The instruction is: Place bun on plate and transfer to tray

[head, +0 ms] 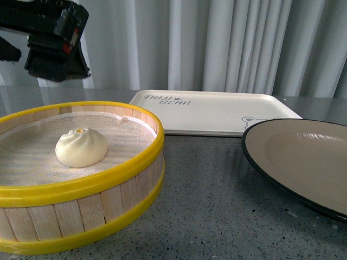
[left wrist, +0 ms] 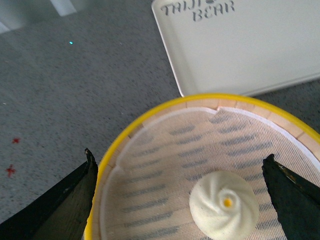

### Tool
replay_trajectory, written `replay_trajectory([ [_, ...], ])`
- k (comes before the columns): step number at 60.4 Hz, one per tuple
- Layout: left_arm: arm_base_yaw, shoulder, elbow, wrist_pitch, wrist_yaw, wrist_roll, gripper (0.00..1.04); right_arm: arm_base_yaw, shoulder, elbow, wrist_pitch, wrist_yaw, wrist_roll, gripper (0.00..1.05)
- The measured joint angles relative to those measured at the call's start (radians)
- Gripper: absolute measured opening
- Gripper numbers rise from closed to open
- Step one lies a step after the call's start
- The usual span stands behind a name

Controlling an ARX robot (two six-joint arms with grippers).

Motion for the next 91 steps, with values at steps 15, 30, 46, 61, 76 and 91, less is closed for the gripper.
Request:
replay_trajectory([
  [15, -0.036, 0.003, -0.054, -0.001, 0.003, 0.015, 0.98, 0.000, 0.000, 0.000, 0.000, 0.000, 0.000, 0.96],
  [30, -0.081, 0.045, -0.059, 0.013, -0.061, 0.039, 0.98, 0.000, 0.000, 0.000, 0.000, 0.000, 0.000, 0.96],
  [46, -0.089, 0.080, -0.070, 0.015, -0.122, 0.094, 0.98, 0.000, 0.000, 0.000, 0.000, 0.000, 0.000, 0.96],
  [61, -0.103, 0.100, -0.073, 0.021, -0.137, 0.114, 0.93, 0.000, 0.000, 0.000, 0.000, 0.000, 0.000, 0.96],
  [76, -0.111, 0.109, -0.073, 0.020, -0.135, 0.114, 0.52, 0.000, 0.000, 0.000, 0.000, 0.000, 0.000, 0.96],
  [91, -0.112, 0.109, -0.071, 0.014, -0.130, 0.115, 0.15, 0.000, 0.000, 0.000, 0.000, 0.000, 0.000, 0.96],
])
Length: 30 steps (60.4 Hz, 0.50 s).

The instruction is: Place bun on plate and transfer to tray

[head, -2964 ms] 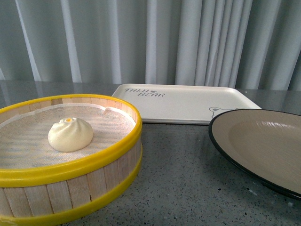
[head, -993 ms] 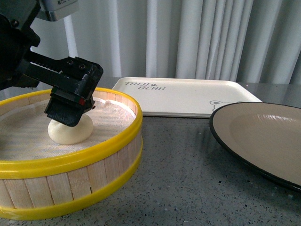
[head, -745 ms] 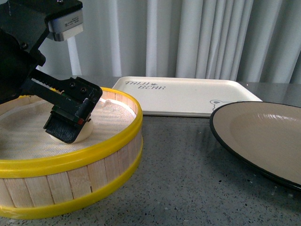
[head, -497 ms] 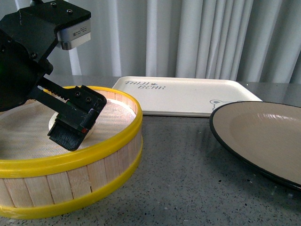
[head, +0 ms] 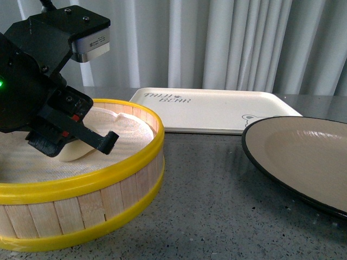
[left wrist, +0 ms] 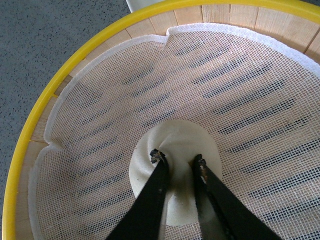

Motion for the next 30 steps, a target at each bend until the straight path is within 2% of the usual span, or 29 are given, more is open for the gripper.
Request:
replay_trajectory([
  [5, 0.000, -0.002, 0.005, -0.004, 0.009, -0.003, 0.03, 0.000, 0.000, 0.000, 0.000, 0.000, 0.000, 0.96],
  [30, -0.002, -0.014, 0.055, -0.062, 0.080, -0.058, 0.04, 0.000, 0.000, 0.000, 0.000, 0.000, 0.000, 0.96],
])
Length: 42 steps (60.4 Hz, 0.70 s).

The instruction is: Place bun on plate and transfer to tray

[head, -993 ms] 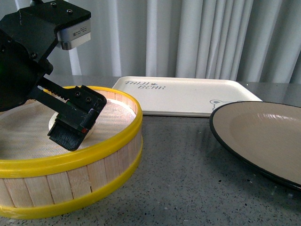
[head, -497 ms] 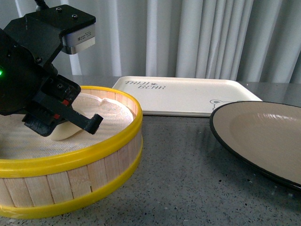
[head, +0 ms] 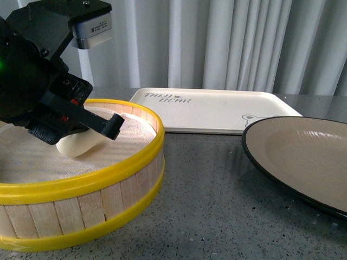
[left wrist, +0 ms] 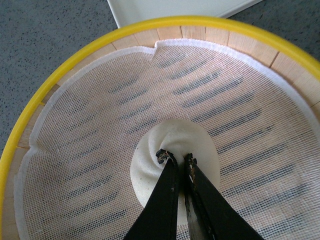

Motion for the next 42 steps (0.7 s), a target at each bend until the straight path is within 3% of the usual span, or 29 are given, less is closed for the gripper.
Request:
replay_trajectory([
  [25, -0.014, 0.029, 0.296, -0.090, 0.033, -0.030, 0.04, 0.000, 0.000, 0.000, 0.000, 0.000, 0.000, 0.96],
  [42, -0.178, 0.238, 0.578, -0.075, 0.066, -0.022, 0.04, 0.000, 0.000, 0.000, 0.000, 0.000, 0.000, 0.96],
])
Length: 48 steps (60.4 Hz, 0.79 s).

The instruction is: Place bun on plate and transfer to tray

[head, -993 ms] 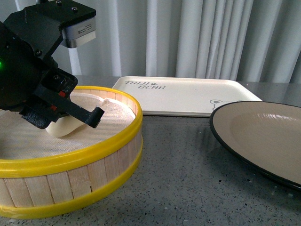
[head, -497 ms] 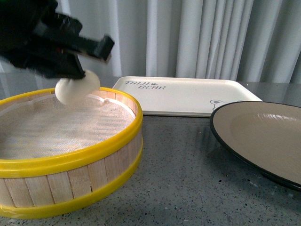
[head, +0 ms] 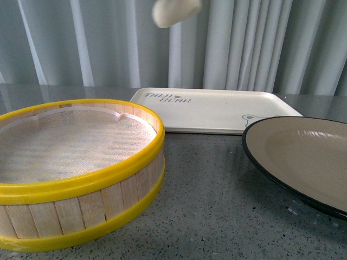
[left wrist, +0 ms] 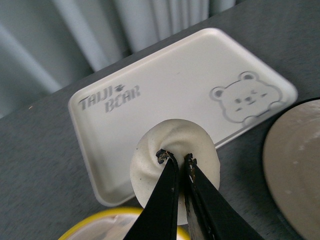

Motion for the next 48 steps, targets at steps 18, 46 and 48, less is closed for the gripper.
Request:
replay_trajectory([
  [18, -0.108, 0.170, 0.092, 0.014, 0.090, 0.031, 0.04, 0.000, 0.000, 0.000, 0.000, 0.000, 0.000, 0.96],
  [46, -0.165, 0.234, 0.074, -0.021, 0.187, 0.050, 0.04, 0.000, 0.000, 0.000, 0.000, 0.000, 0.000, 0.96],
  [48, -0.171, 0.233, 0.067, -0.021, 0.196, 0.051, 0.04, 0.000, 0.000, 0.000, 0.000, 0.000, 0.000, 0.96],
])
